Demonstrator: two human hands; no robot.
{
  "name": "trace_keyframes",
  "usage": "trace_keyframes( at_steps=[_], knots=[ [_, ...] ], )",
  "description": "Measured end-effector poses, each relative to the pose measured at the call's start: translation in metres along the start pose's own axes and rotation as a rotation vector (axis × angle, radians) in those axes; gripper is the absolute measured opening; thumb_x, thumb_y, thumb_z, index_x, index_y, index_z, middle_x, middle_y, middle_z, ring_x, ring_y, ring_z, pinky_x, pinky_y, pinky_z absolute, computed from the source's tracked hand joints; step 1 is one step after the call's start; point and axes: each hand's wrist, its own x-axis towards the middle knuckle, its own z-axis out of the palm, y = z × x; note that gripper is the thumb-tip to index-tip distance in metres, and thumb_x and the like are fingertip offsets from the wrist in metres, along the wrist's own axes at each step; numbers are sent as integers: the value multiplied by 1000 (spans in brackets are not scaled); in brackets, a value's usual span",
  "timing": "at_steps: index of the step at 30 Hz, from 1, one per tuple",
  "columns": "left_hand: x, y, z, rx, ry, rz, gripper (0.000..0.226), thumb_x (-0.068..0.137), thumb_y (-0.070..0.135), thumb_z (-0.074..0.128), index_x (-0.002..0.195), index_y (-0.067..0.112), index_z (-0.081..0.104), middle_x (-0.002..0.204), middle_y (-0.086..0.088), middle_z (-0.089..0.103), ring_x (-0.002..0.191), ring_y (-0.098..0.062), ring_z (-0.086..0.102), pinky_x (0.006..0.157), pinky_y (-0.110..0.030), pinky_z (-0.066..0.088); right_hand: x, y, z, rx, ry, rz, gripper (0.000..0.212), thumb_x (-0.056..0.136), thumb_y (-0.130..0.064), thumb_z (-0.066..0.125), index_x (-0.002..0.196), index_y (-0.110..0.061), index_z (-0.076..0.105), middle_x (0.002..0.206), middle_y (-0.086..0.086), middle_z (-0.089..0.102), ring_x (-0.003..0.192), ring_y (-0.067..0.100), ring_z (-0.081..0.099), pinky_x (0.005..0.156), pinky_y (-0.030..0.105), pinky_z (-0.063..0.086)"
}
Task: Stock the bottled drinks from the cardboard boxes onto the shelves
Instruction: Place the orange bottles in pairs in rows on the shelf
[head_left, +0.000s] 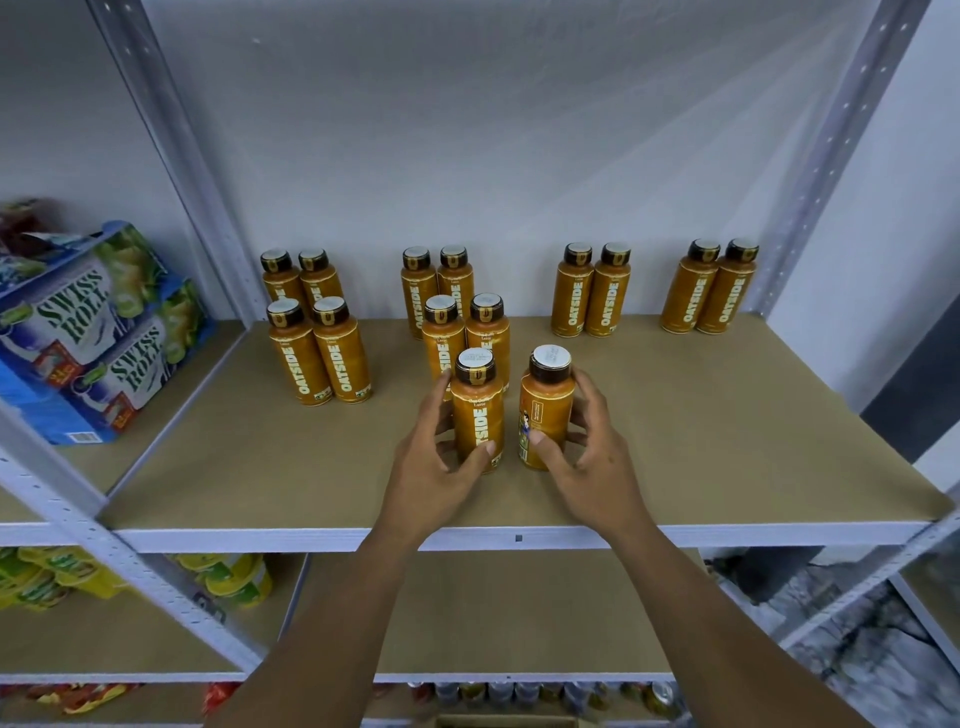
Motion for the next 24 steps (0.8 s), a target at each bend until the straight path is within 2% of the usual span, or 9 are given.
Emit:
trace_keyframes(
  at_steps=[3, 6, 9, 13, 14, 20, 22, 24],
  knots=[
    [-1, 1, 0, 2, -1, 1, 95, 89, 29, 79, 147, 58, 11, 159, 10, 41, 137, -13, 49, 100, -23, 47, 1, 1, 1, -7, 0, 8, 84, 93, -41, 71, 155, -47, 15, 160, -9, 37, 137, 14, 45, 98, 19, 43],
    [-2, 1, 0, 3, -1, 2, 95, 89, 30, 79, 144, 62, 9, 160, 9, 40, 140, -14, 47, 105, -28, 47, 1, 2, 0, 10, 1, 1, 85, 93, -41, 71, 150, -56, 11, 160, -11, 36, 140, 11, 42, 96, 13, 40],
    [-1, 1, 0, 10, -10, -6, 94, 90, 31, 78, 147, 60, 9, 161, 11, 38, 142, -14, 45, 108, -34, 48, 0, 2, -2, 34, -14, 0, 85, 95, -31, 70, 147, -59, 9, 161, -10, 36, 143, 14, 42, 98, 9, 38],
    [0, 0, 0, 9, -17, -28, 96, 90, 31, 78, 154, 53, 11, 162, 11, 37, 142, -15, 45, 109, -37, 49, -1, 1, -2, 43, -48, 12, 85, 97, -26, 68, 145, -61, 6, 159, -6, 41, 143, 17, 44, 106, 21, 39],
    [0, 0, 0, 10, -18, -29, 96, 90, 31, 78, 155, 52, 11, 162, 10, 36, 142, -15, 45, 109, -37, 49, -1, 0, -2, 38, -52, 12, 85, 97, -26, 68, 145, -61, 7, 159, -7, 41, 142, 17, 44, 105, 21, 39],
    [1, 0, 0, 21, -17, -24, 95, 90, 33, 78, 151, 57, 9, 162, 11, 36, 141, -14, 45, 106, -31, 47, 0, 0, -2, -3, -33, 9, 84, 95, -30, 71, 144, -58, 9, 159, -7, 39, 135, 8, 43, 90, 2, 36],
    [1, -1, 0, 15, -17, -19, 95, 90, 33, 78, 149, 59, 8, 162, 12, 36, 142, -13, 45, 105, -29, 47, 1, 0, -1, -14, -27, 0, 84, 94, -33, 72, 144, -57, 9, 159, -7, 39, 131, 5, 42, 91, 5, 38],
    [1, -1, 0, 11, -20, -16, 95, 90, 33, 77, 150, 59, 8, 162, 12, 35, 142, -13, 44, 105, -28, 46, 2, 1, 0, -29, -18, -4, 84, 92, -39, 73, 145, -57, 10, 158, -8, 39, 130, 5, 43, 94, 14, 43]
  ],
)
